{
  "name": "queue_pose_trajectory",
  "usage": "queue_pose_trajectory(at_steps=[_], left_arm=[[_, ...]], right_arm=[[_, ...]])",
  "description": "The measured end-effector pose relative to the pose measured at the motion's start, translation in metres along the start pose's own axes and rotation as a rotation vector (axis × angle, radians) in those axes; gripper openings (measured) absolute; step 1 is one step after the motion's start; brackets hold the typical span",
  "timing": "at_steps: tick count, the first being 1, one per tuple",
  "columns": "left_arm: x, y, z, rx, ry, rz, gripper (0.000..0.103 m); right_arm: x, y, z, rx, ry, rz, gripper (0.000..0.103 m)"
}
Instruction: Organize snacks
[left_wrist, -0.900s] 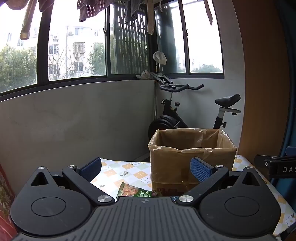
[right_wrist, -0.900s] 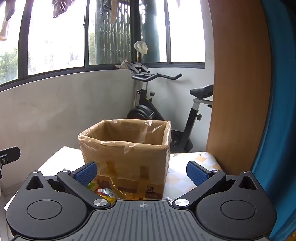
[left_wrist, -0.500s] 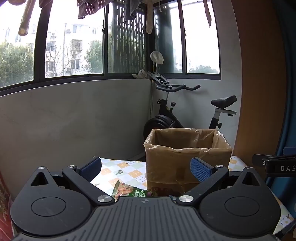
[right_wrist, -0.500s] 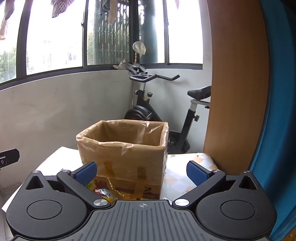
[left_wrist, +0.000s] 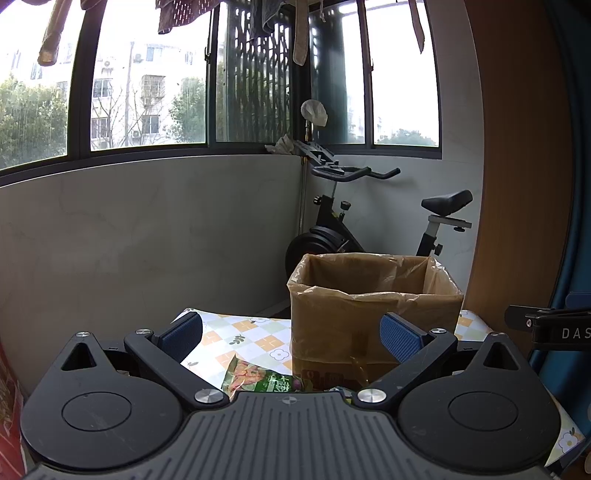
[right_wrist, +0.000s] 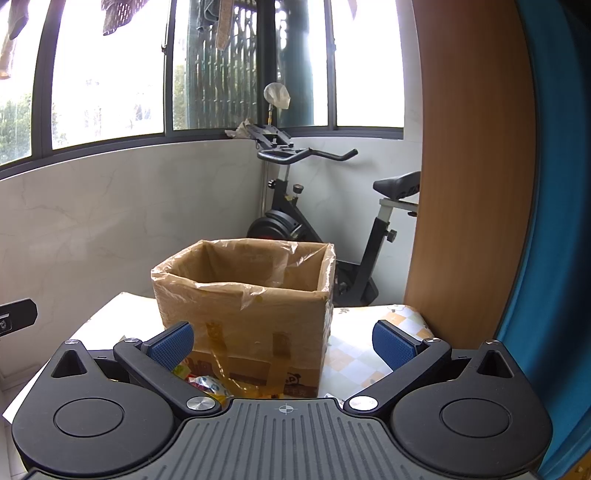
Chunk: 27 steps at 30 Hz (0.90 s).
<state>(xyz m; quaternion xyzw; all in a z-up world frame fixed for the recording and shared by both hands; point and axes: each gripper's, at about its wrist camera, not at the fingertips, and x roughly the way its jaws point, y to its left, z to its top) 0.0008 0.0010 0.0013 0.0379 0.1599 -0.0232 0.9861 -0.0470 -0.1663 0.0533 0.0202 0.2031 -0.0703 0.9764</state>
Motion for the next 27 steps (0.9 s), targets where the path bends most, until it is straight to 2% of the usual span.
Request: queue_pose_trajectory(at_steps=[27], left_arm=[[0.0001,0.0007,-0.0023,-0.014,-0.002,-0.002,0.103]], right_arm=[[0.0017,-0.0030,-0.0001,0.002,-0.002,0.000,0.103]])
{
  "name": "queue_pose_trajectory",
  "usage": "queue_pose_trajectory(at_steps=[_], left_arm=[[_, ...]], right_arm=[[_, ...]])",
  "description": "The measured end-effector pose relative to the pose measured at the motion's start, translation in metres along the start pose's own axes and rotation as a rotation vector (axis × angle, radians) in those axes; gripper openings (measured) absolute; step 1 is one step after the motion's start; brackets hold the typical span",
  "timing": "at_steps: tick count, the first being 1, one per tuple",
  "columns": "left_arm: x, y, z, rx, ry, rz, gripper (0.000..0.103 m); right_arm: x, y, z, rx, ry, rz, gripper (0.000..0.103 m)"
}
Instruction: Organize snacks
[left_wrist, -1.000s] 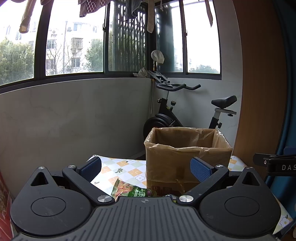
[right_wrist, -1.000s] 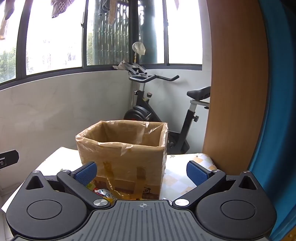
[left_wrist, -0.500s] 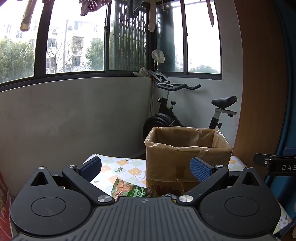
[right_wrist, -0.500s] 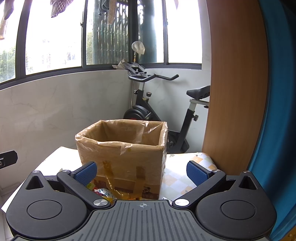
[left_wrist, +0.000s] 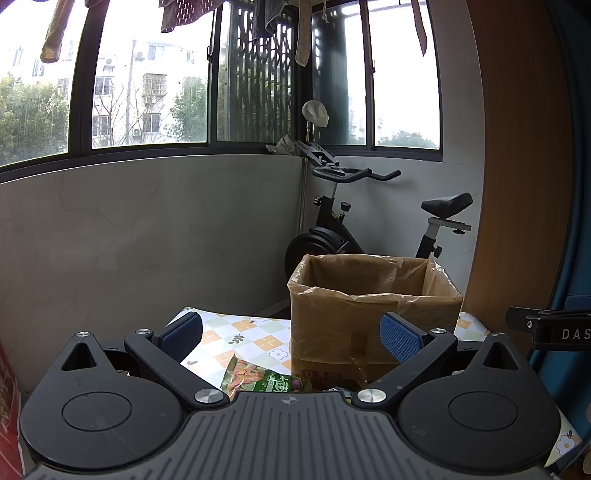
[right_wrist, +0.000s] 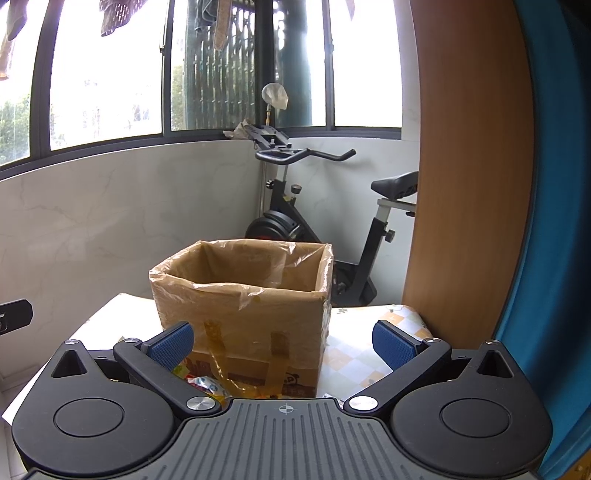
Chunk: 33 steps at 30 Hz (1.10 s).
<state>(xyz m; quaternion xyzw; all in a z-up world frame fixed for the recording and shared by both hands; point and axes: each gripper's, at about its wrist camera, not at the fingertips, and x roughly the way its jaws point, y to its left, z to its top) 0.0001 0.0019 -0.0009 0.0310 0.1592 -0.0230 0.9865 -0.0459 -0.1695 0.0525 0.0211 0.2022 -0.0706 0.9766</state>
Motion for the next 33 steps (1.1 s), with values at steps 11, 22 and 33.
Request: queue_pose_trajectory(at_steps=[11,22,33], left_arm=[[-0.0002,0.0009,-0.0003,-0.002,0.000,0.000,0.103],[-0.0012,0.0015,0.0005,-0.004,-0.001,-0.001,0.103],[-0.0015,0.0036,0.0011,-0.021,0.003,0.006,0.103]], right_arm=[[0.0001,0.0009,0.0000,-0.001,0.000,-0.001,0.103],[-0.0003,0.0006,-0.0010,-0.003,-0.007,-0.005,0.103],[0.0002,-0.0005,-0.0006,0.000,-0.004,-0.002,0.103]])
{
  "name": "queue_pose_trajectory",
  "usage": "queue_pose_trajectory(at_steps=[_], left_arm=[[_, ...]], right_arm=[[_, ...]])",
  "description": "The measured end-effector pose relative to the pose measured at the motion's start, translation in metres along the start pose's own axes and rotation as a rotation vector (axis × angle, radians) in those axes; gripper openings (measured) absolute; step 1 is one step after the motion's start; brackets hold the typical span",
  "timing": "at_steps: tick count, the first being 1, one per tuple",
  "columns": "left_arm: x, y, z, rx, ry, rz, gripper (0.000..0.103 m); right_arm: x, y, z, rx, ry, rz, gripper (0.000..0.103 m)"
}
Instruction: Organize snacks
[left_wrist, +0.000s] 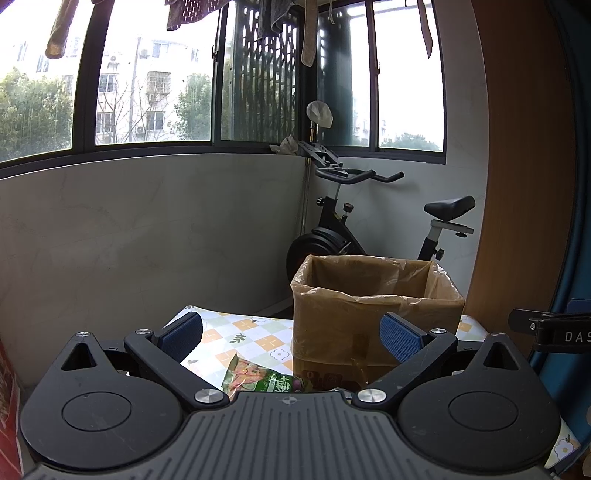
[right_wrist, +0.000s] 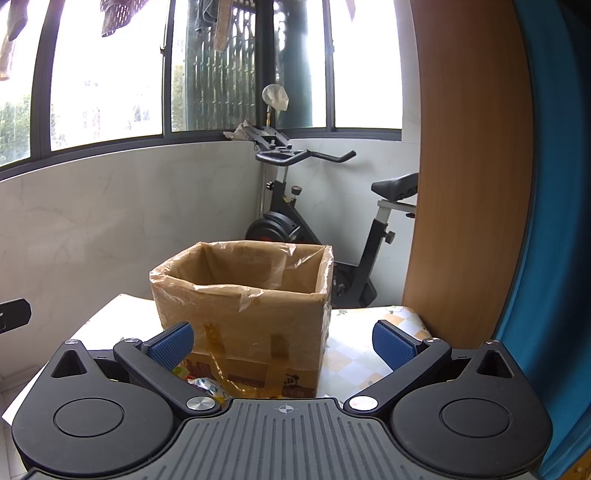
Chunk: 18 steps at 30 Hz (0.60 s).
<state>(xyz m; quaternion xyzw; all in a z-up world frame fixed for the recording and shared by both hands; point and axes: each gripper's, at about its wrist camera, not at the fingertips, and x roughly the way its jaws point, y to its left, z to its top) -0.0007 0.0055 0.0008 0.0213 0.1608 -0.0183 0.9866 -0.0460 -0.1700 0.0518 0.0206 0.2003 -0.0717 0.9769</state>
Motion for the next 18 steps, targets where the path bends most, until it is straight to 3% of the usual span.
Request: queue_pose_trajectory(at_steps=[6,11,18], left_arm=[[0.008,0.005,-0.002,-0.024,0.023,0.032,0.103],[0.018,0.011,-0.007,0.005,0.021,0.139,0.103],[0.040,0.032,-0.022,0.006,0.025,0.294,0.103]], right_arm=[[0.005,-0.008,-0.004,0.062,-0.007,0.055,0.103],[0.014,-0.014,-0.013,0.065,-0.076,0.045,0.103],[0.046,-0.019,-0.029,0.153,-0.103,0.008,0.103]])
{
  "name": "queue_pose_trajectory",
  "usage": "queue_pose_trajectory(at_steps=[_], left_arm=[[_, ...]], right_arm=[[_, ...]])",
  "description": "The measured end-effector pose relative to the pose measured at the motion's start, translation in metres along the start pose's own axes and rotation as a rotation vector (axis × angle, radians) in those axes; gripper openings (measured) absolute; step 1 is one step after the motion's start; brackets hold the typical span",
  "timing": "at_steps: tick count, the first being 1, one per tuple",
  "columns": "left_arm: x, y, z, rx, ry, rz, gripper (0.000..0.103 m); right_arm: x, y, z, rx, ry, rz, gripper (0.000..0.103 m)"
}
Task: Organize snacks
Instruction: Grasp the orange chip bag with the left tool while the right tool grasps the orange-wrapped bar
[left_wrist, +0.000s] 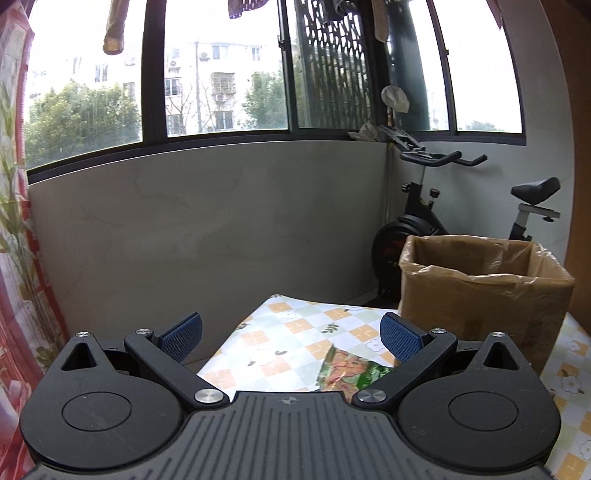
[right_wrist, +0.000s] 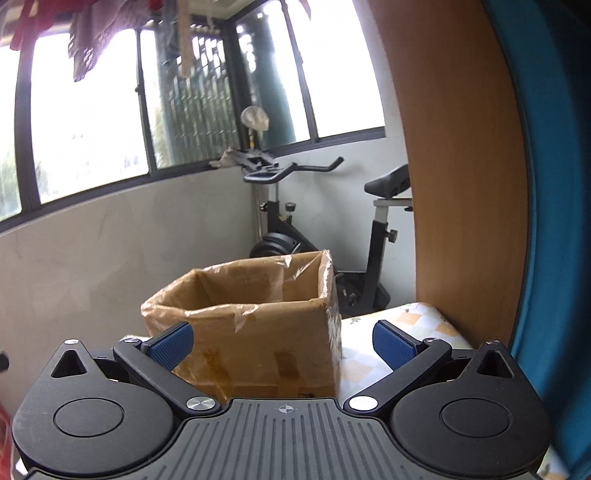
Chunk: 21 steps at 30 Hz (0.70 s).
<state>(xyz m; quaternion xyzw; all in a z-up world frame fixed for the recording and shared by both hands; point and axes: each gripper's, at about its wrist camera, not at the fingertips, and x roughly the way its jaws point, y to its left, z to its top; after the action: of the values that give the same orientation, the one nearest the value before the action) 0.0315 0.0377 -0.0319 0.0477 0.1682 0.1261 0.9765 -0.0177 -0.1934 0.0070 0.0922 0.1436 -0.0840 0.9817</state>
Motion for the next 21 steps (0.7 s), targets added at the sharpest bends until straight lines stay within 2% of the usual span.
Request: queue_pose_trajectory(at_steps=[3,8,13,19,21], left_arm=[[0.009,0.006,-0.013,0.002,-0.007,0.021,0.103],[0.033,0.011,-0.039,-0.035,0.055,-0.107,0.103],[0.063,0.019,-0.065,-0.135,0.141,-0.207,0.103],[0.091,0.007,-0.084,-0.003,0.224,-0.227,0.103],[0.100,0.008,-0.098,0.008,0.279,-0.244,0.102]], right_arm=[[0.016,0.009,-0.014,-0.077,-0.010,-0.031,0.103],[0.038,0.015,-0.045,-0.085,-0.011,-0.004,0.103],[0.056,0.020,-0.077,-0.113,0.062,0.011,0.103],[0.077,0.012,-0.100,-0.099,0.141,-0.004,0.103],[0.083,0.008,-0.105,-0.080,0.156,-0.010,0.103]])
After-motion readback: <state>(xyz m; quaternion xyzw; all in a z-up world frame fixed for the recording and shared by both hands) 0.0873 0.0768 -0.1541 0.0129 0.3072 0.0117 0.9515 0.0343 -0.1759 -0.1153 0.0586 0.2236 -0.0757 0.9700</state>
